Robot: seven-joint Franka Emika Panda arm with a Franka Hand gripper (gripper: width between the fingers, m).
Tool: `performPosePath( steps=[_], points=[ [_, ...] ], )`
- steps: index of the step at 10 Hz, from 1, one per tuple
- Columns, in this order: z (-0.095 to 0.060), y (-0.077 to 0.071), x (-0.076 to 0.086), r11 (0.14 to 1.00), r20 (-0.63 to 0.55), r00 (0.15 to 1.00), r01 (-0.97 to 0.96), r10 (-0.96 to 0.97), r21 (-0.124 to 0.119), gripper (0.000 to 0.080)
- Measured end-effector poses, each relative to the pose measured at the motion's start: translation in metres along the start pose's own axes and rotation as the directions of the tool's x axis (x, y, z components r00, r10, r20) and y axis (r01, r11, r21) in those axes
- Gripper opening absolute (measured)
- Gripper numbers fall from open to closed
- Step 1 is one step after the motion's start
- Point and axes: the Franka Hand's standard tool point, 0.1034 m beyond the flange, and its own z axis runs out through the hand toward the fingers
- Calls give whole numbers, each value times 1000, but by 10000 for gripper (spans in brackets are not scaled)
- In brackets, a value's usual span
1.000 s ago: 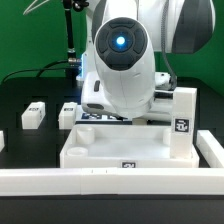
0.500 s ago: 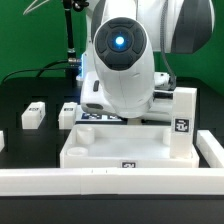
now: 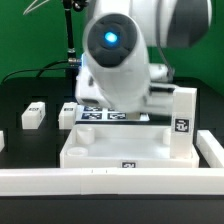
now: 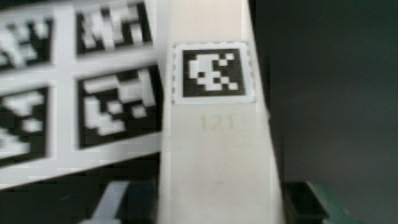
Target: Assemble desk
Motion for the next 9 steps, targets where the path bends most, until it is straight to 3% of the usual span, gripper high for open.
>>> performPosePath(
  steps=[1, 3, 4, 5, 9],
  points=[
    [-24, 7, 4, 1000, -27, 1000, -10, 10, 25, 291],
    [-59, 21, -4, 997, -63, 998, -20, 25, 78, 291],
    [-74, 33, -4, 995, -86, 996, -30, 38, 91, 291],
    [-74, 40, 3, 998, -123, 992, -16, 24, 59, 291],
    [-75, 34, 6, 998, -139, 989, -35, 43, 60, 291]
  ],
)
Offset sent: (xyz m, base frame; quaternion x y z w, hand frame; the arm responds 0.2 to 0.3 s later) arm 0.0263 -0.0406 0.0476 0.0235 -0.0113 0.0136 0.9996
